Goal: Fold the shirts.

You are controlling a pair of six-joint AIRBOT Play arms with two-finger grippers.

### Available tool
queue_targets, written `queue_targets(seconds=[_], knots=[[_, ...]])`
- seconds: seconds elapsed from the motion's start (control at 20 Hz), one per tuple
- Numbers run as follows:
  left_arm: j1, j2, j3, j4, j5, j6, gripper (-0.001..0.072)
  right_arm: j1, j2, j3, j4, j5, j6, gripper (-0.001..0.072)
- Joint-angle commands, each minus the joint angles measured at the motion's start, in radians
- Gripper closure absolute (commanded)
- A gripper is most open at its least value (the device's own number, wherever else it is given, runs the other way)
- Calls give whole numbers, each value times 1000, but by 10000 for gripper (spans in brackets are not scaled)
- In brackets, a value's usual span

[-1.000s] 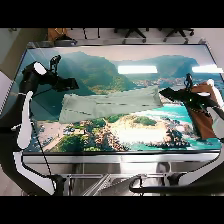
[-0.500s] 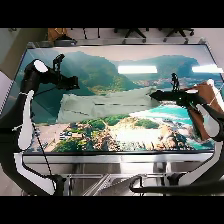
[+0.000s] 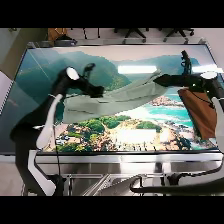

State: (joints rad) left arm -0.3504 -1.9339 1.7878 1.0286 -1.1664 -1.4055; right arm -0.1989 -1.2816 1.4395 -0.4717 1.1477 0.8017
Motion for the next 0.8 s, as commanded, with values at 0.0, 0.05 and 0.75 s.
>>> queue_targets(seconds=[0.0,0.05,0.75], knots=[[-193,-114,1,-45,216,-51,691,-3,133,8,-40,136,98,694],[-227,-134,1,-45,273,-87,691,-8,171,8,-53,145,118,694],[-8,252,1,-228,-41,38,695,-34,212,8,33,214,194,694]])
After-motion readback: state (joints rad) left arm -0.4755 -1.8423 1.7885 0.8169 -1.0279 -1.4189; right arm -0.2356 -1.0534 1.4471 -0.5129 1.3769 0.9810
